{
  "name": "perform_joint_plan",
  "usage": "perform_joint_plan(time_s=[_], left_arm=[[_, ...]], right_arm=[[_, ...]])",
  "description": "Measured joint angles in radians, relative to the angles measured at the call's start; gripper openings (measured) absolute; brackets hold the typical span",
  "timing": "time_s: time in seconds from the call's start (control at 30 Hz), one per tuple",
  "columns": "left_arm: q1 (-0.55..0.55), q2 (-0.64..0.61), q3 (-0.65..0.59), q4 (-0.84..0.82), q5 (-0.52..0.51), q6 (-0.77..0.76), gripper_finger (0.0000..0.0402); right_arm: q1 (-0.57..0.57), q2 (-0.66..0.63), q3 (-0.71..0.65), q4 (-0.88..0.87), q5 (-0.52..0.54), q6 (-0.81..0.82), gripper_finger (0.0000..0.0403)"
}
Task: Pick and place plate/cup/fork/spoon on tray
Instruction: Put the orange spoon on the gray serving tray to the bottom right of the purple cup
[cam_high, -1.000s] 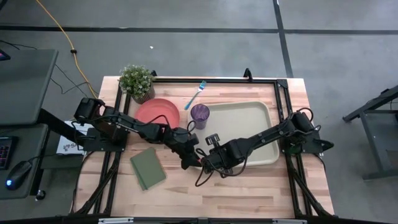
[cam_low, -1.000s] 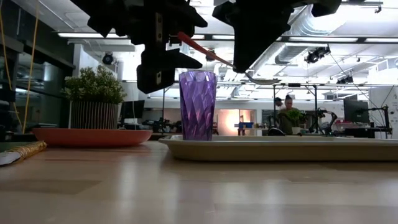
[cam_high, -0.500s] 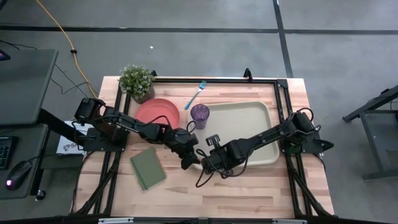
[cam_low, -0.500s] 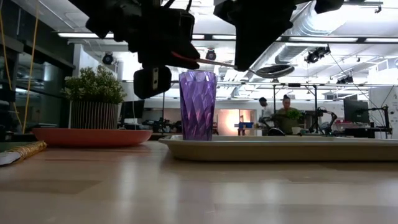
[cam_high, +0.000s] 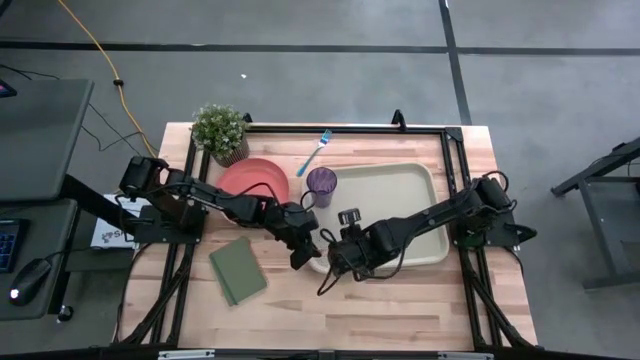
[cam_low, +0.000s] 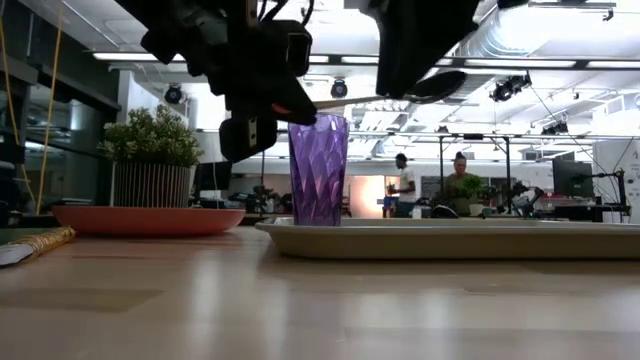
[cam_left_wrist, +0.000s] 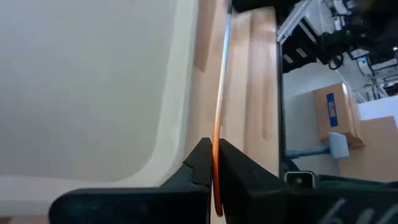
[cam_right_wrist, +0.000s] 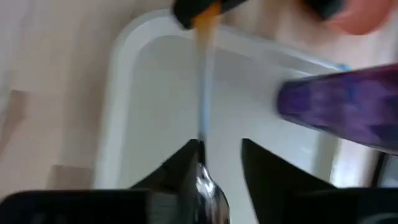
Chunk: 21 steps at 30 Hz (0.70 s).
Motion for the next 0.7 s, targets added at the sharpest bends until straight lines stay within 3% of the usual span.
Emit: perform_joint_plan(time_s=[0.13, 0.23, 0.37, 0.47, 0.6, 0.7], left_arm=[[0.012, -0.01, -0.001, -0.064, -0.005, 0.025, 0.0], [0.013, -0.04, -0.001, -0.175, -0.037, 0.084, 0.0], [-0.012, -0.145, -0.022, -0.285, -0.158, 0.152, 0.0], [-0.05, -0.267, -0.071, -0.271, -0.262, 0.169, 0.0], [-0.121, -0.463, -0.196, -0.157, -0.461, 0.189, 0.0], [-0.174, -0.562, -0.329, 0.045, -0.609, 0.193, 0.0]], right_arm=[[0.001, -0.058, 0.0, -0.004, 0.023, 0.013, 0.0182], [0.0, -0.115, 0.0, -0.051, 0.057, 0.07, 0.0199], [0.015, -0.19, 0.0, -0.139, 0.116, 0.193, 0.0204], [0.054, -0.25, -0.036, -0.149, 0.181, 0.262, 0.0204], [0.125, -0.398, -0.262, 0.027, 0.239, 0.342, 0.0204], [0.175, -0.53, -0.521, 0.336, 0.301, 0.351, 0.0204]])
